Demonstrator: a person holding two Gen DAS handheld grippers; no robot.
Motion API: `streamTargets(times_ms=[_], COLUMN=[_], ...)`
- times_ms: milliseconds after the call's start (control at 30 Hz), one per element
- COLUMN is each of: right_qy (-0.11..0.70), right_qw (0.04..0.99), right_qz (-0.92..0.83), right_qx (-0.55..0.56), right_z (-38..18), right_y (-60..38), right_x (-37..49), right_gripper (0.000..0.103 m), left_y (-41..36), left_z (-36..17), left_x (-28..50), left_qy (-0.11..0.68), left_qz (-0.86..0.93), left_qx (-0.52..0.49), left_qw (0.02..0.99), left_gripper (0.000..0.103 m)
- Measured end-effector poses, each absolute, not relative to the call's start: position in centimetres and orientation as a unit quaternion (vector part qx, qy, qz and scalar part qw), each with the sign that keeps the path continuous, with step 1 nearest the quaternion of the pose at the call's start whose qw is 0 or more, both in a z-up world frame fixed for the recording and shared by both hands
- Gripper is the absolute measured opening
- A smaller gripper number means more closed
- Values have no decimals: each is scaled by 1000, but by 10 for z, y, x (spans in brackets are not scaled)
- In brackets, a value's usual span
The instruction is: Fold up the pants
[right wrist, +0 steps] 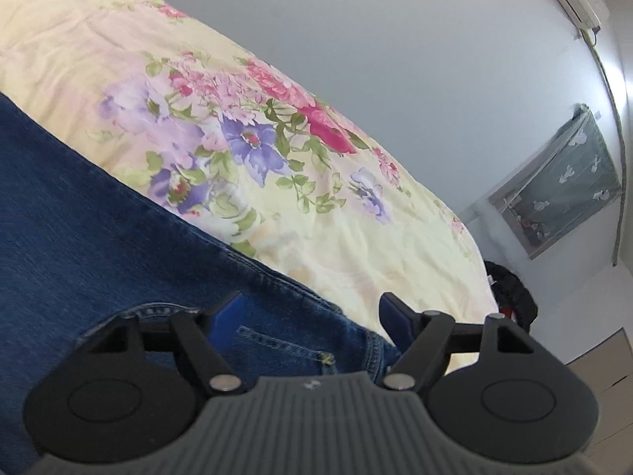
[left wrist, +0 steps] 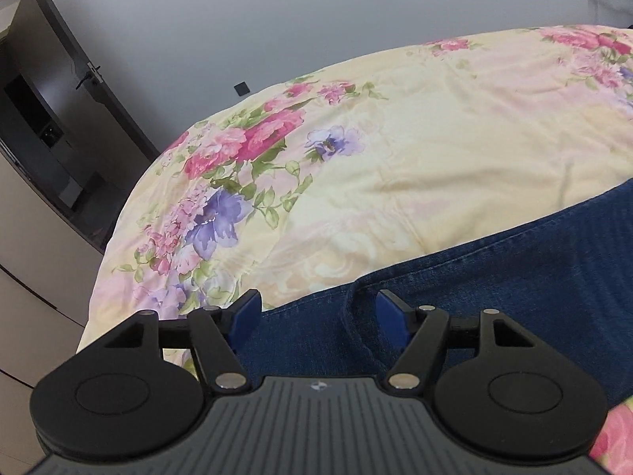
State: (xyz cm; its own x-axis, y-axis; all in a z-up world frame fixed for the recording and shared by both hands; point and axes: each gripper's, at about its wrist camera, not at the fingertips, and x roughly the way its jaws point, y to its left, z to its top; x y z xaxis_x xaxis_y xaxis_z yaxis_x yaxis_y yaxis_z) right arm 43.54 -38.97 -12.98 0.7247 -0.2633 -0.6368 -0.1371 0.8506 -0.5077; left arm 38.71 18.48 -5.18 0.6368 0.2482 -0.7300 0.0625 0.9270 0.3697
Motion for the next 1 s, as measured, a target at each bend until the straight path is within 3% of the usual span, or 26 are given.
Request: streamTargets(times_ms=[133,367,533,633,700,767,900,1000], right_qy=[399,429,447,456,460,463,466,470], right_qw=[892,886,880,876,872,867,864,861], right_qz=[-19,-12,-23,-31,-34,-36,-33,-40], right_qx=[-214,-178,-160,-156,-165,-179,-189,-190], right_z=[-129,-137,-137,-137,-136,-137,-141,-144], right_y=[-374,-357,-356,-355,-353,-350,-348,-348], right_x=[397,338,324,320,318,316,311,312], right_gripper=[72,72,72,72,72,73,75,75], left_y=[183,183,173,175,181,193,227,270], left_z=[-47,-85,-138,-159,-151,-130,-88,-67], left_x=[345,282,266,269,275,280,297,322], left_qy=[424,432,402,401,407,406,401,406], left_qz=[-6,-70,-43,-38,-36,-45,-37,10], left_qx=[218,326,490,529,491,424,284,155], left_qw=[879,838,772,747,770,808,870,900], left_gripper=[78,78,77,61,35,21,7,6])
